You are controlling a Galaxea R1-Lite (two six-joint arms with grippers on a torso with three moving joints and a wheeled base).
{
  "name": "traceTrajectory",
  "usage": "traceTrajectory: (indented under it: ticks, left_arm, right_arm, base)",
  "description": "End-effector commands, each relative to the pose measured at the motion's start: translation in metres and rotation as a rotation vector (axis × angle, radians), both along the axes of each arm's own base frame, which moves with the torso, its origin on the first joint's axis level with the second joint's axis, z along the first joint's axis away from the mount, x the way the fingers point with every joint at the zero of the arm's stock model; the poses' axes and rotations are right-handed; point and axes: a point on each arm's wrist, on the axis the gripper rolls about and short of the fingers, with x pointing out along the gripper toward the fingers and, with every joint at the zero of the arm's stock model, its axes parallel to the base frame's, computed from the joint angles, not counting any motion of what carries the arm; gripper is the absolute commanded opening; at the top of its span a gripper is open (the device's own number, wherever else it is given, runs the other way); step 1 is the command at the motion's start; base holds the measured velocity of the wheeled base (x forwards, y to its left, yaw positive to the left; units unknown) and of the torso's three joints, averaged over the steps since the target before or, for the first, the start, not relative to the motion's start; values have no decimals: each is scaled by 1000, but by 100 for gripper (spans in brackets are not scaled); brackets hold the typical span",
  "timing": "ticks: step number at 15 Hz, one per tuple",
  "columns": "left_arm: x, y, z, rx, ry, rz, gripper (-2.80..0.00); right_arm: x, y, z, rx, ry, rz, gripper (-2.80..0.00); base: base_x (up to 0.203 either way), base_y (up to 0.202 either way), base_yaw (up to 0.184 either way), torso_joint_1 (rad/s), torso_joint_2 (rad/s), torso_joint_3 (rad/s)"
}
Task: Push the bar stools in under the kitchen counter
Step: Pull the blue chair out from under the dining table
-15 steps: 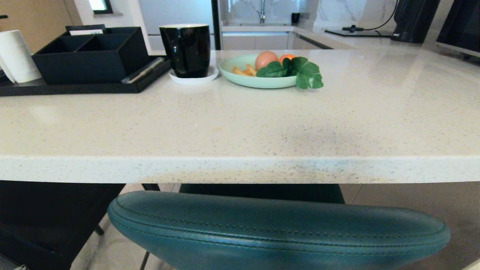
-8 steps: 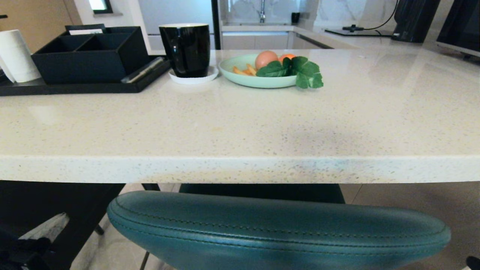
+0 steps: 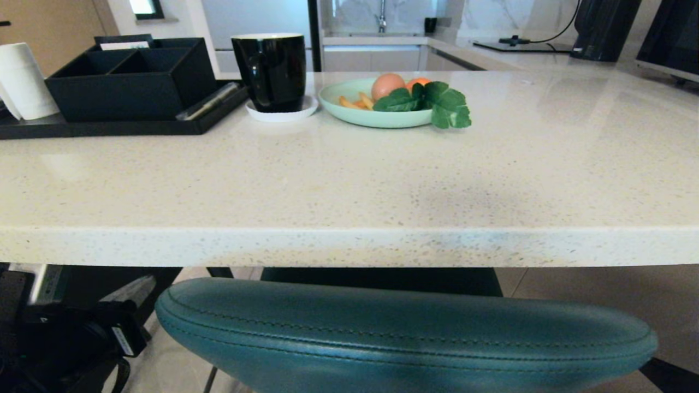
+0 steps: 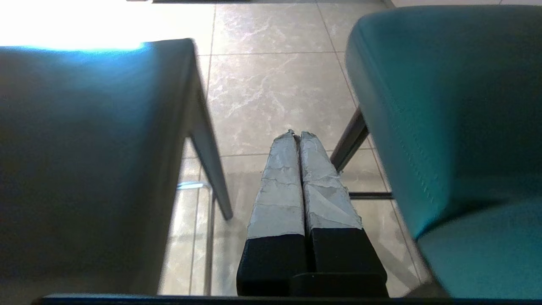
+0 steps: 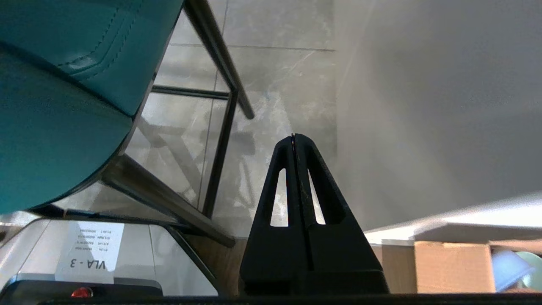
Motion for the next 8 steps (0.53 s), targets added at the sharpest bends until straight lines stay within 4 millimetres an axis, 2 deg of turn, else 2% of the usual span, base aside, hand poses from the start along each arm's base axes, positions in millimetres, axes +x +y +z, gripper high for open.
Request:
traceTrajectory:
  ticks: [1, 5, 6, 8]
  left_arm:
    - [10, -11, -23, 25, 102, -18, -280]
    - [34, -34, -62, 95, 246, -9, -280]
    - [34, -41, -67, 101, 256, -17, -280]
    - [48, -46, -65, 86, 222, 11, -280]
  right_arm:
    - [13, 2, -9, -5, 72, 17, -280]
    - [38, 5, -10, -15, 71, 27, -280]
    - [44, 6, -10, -16, 67, 26, -280]
    - [62, 7, -7, -18, 58, 21, -280]
  base:
    - [0, 0, 0, 0, 0, 0]
    - [0, 0, 0, 0, 0, 0]
    - [0, 0, 0, 0, 0, 0]
    - [0, 0, 0, 0, 0, 0]
